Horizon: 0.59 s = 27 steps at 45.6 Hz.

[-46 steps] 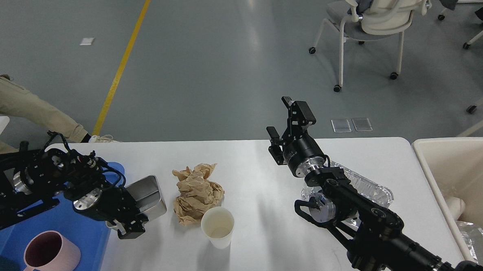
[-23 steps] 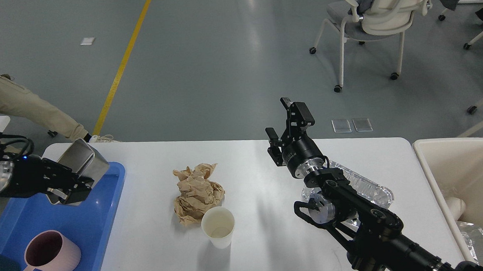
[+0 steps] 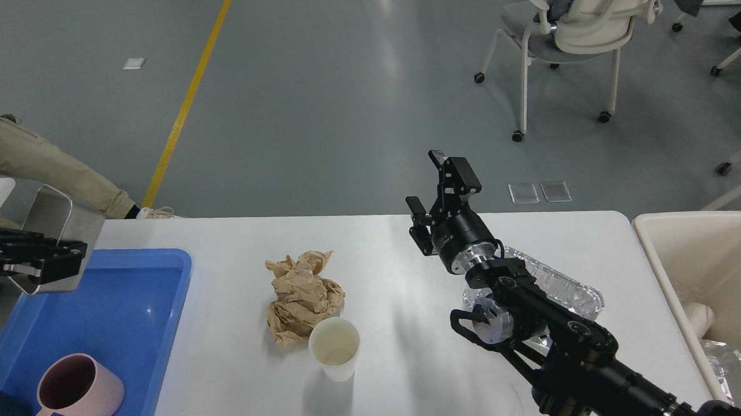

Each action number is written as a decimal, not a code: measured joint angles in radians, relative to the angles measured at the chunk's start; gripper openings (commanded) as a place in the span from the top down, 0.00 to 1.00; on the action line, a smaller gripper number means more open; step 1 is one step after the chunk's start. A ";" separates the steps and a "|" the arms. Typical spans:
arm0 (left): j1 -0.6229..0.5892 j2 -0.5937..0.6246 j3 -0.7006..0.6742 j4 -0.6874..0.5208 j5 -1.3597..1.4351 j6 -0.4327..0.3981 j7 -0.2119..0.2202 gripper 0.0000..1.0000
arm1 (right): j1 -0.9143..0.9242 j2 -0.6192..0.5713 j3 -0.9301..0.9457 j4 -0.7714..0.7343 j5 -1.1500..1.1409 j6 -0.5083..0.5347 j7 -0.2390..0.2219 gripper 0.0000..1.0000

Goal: Tidy desktop
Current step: 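Carry the metal tin with the left gripper over the blue tray, then lower the metal tin into the blue tray and release it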

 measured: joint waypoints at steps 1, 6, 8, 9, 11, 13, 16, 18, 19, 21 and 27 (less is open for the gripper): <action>0.000 0.001 0.002 0.005 -0.003 0.004 0.003 0.99 | 0.000 0.000 0.000 0.000 0.000 0.000 0.000 0.00; 0.006 0.001 0.004 0.059 -0.015 0.014 0.012 0.98 | -0.001 0.000 0.000 0.000 0.000 0.000 0.000 0.00; 0.011 -0.004 0.005 0.099 -0.018 0.017 0.015 0.98 | -0.002 0.000 0.000 0.000 0.000 0.000 0.000 0.00; 0.014 -0.008 0.006 0.117 -0.020 0.019 0.015 0.98 | -0.002 0.000 0.000 0.000 0.000 0.000 0.000 0.00; 0.028 -0.024 0.006 0.175 -0.031 0.031 0.015 0.98 | -0.003 0.000 0.000 0.000 0.000 0.000 0.000 0.00; 0.037 -0.034 0.006 0.204 -0.043 0.039 0.015 0.98 | -0.004 0.000 0.000 0.001 0.000 0.000 0.000 0.00; 0.052 -0.048 0.007 0.246 -0.063 0.051 0.015 0.98 | -0.005 0.000 0.000 0.002 0.000 0.000 0.000 0.00; 0.065 -0.059 0.006 0.271 -0.074 0.060 0.015 0.98 | -0.005 0.000 0.000 0.002 0.000 0.000 0.000 0.00; 0.070 -0.066 0.006 0.282 -0.079 0.066 0.015 0.98 | -0.005 0.000 0.000 0.002 0.000 0.000 0.000 0.00; 0.081 -0.084 0.006 0.308 -0.089 0.078 0.015 0.98 | -0.005 0.000 0.000 0.002 0.001 0.000 0.000 0.00; 0.110 -0.151 0.006 0.402 -0.109 0.105 0.015 0.98 | -0.006 0.000 0.000 0.001 0.001 0.000 0.000 0.00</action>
